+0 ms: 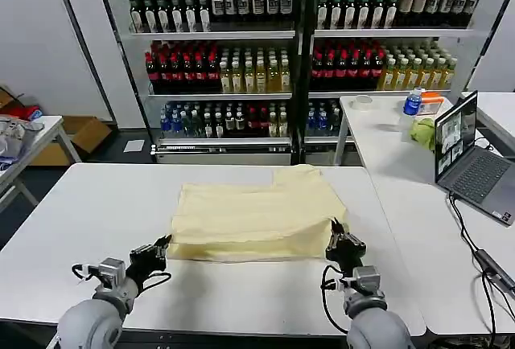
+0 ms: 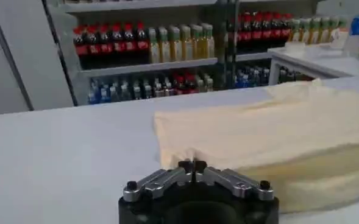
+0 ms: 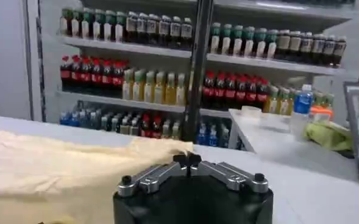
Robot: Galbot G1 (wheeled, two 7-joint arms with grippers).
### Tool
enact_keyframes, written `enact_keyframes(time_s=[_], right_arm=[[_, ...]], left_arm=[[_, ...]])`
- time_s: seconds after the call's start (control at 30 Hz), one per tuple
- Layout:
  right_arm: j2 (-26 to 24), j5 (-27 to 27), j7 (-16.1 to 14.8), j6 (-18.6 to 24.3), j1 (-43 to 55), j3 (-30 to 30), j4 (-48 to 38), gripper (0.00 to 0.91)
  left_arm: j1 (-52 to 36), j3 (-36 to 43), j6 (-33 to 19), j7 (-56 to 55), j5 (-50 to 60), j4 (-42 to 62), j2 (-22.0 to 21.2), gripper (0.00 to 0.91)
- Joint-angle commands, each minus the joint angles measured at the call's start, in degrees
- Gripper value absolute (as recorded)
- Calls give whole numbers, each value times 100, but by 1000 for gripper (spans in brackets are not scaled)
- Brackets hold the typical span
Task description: Fold and organize the clothes.
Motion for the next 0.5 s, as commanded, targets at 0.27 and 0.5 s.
enact_keyframes(time_s=[0.27,0.5], right_arm=[[244,-224,53,-140,163,-84,-534,907],[143,-175,35,-38,-216,242,-144,907]], left_arm=[[-115,128,42,-73,205,204,-173,907],[508,-202,-30,-127,196,-157,-338,907]])
